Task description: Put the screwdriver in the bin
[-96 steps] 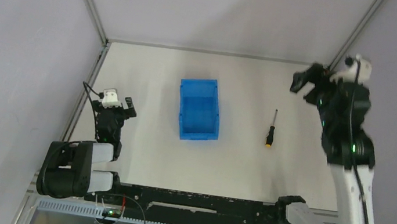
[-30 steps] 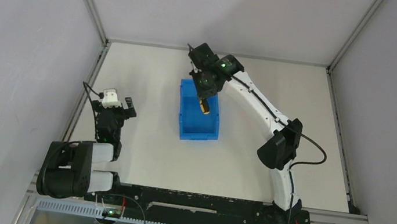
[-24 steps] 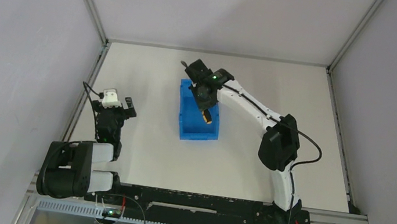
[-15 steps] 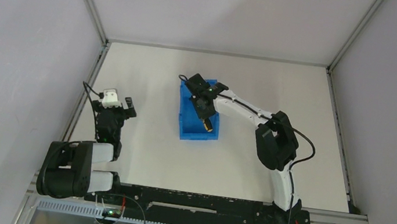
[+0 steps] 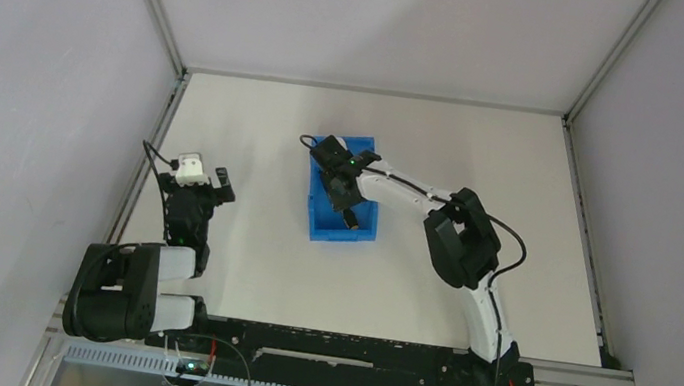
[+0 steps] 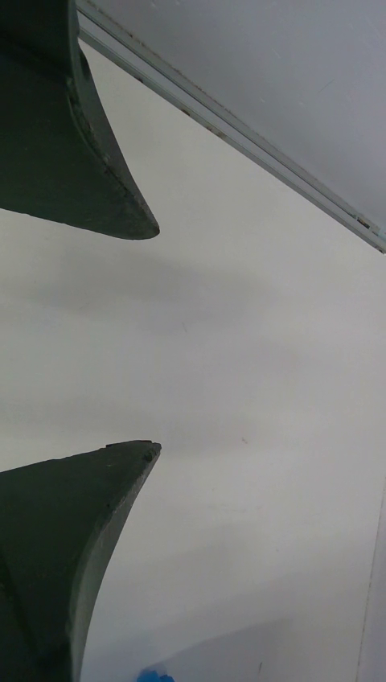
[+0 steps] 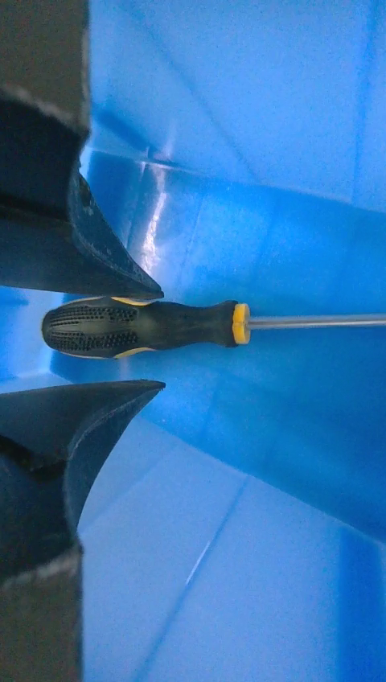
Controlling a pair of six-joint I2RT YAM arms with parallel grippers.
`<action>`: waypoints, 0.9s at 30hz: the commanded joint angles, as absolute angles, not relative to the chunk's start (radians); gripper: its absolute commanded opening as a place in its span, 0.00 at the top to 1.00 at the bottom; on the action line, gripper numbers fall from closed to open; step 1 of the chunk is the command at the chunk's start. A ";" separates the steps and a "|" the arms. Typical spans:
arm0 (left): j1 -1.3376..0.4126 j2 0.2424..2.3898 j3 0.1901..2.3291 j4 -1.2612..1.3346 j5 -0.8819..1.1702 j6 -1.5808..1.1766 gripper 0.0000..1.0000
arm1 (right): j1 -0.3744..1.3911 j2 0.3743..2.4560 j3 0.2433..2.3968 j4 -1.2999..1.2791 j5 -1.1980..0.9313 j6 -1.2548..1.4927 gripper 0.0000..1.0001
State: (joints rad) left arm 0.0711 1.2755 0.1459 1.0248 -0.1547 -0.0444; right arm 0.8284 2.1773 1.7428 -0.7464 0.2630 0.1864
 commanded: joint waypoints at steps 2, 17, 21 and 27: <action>0.067 1.259 0.189 1.064 -0.161 -0.028 0.00 | 0.859 2.005 1.797 -0.712 0.304 0.206 0.50; 0.068 1.259 0.189 1.065 -0.162 -0.029 0.00 | 0.815 1.335 1.425 -0.453 0.244 0.140 0.00; 0.067 1.258 0.189 1.064 -0.161 -0.028 0.00 | 0.730 1.129 1.207 -0.364 0.266 0.188 0.00; 0.067 1.259 0.190 1.065 -0.162 -0.028 0.00 | 0.578 0.903 0.908 -0.325 0.279 0.248 0.00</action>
State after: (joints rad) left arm 0.0711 1.2755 0.1459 1.0248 -0.1547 -0.0444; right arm 0.6323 1.0008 1.0519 -0.3992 0.2569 0.1902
